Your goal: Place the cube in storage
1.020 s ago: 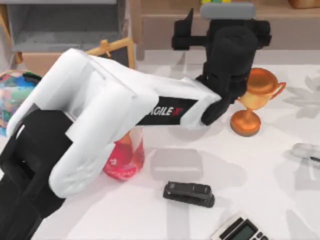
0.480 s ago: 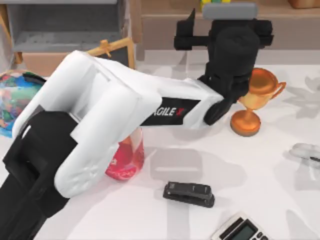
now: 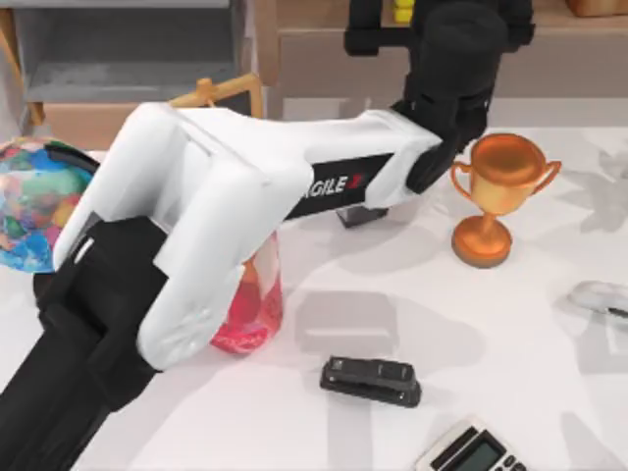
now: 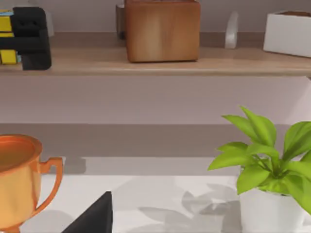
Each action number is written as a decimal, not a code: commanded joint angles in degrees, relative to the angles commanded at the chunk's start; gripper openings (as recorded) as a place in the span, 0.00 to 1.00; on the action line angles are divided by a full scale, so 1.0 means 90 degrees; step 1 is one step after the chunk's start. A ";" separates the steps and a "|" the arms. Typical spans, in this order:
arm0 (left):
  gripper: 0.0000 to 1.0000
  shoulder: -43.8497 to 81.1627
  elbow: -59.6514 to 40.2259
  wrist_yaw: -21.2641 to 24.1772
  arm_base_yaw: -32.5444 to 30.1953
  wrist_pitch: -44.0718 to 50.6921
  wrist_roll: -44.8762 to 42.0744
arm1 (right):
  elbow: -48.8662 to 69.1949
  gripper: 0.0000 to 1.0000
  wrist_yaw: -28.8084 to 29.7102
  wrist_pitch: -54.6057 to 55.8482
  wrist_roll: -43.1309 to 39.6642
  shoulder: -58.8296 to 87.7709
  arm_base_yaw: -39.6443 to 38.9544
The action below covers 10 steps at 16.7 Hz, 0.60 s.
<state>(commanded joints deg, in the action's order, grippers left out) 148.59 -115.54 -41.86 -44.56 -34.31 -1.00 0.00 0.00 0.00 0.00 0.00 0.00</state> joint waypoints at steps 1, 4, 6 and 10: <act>1.00 0.0114 -0.0152 0.0054 0.0050 0.0077 0.0020 | 0.0000 1.00 0.0000 0.0000 0.0000 0.0000 0.0000; 1.00 0.0212 -0.0255 0.0095 0.0079 0.0138 0.0043 | 0.0000 1.00 0.0000 0.0000 0.0000 0.0000 0.0000; 1.00 0.0212 -0.0255 0.0095 0.0079 0.0138 0.0043 | 0.0000 1.00 0.0000 0.0000 0.0000 0.0000 0.0000; 0.70 0.0212 -0.0255 0.0095 0.0079 0.0138 0.0043 | 0.0000 1.00 0.0000 0.0000 0.0000 0.0000 0.0000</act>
<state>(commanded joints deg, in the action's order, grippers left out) 150.49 -117.83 -41.00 -43.85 -33.08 -0.61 0.00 0.00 0.00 0.00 0.00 0.00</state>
